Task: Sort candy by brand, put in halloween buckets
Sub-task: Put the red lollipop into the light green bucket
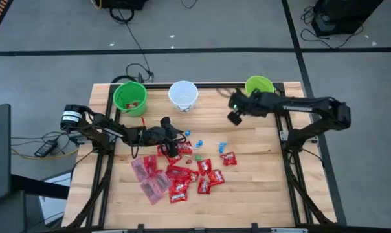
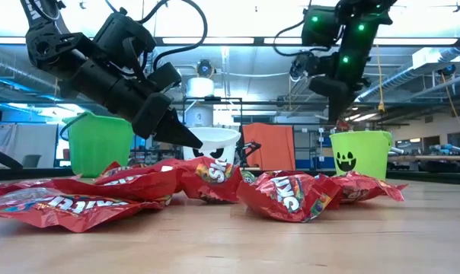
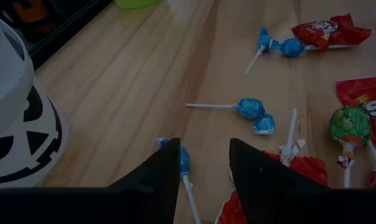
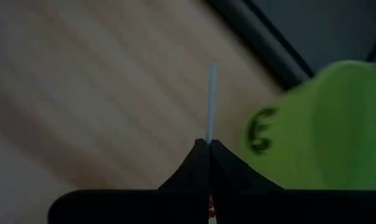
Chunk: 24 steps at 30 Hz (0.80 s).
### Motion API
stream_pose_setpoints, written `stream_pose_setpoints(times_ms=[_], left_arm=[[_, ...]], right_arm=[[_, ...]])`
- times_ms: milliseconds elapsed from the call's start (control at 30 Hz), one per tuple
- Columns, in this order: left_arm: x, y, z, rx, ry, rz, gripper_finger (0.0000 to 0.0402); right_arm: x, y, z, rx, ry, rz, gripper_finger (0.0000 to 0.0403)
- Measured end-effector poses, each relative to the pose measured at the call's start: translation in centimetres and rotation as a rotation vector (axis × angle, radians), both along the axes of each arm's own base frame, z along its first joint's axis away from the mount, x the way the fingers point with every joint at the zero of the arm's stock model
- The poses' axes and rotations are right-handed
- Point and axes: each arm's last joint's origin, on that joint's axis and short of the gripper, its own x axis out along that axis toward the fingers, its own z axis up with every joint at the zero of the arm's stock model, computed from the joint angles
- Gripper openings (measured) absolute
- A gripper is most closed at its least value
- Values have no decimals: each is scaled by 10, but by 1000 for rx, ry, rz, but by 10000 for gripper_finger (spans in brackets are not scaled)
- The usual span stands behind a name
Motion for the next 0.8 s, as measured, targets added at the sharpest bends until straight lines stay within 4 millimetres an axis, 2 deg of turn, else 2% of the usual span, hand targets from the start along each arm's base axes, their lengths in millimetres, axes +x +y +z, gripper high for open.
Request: stream_pose_setpoints(times_ms=[200,467,633,800], left_arm=[[0,0,1,0,-11,0,145],[0,0,1,0,-11,-1,145],[0,0,1,0,-11,-1,145],[0,0,1,-1,-11,-1,145]], right_arm=[[-25,-36,12,-46,-11,-118,6],[-51,-76,14,-97,12,-251,20],[-64,-90,14,-96,14,-316,35],[-69,-94,14,-96,26,-322,70]])
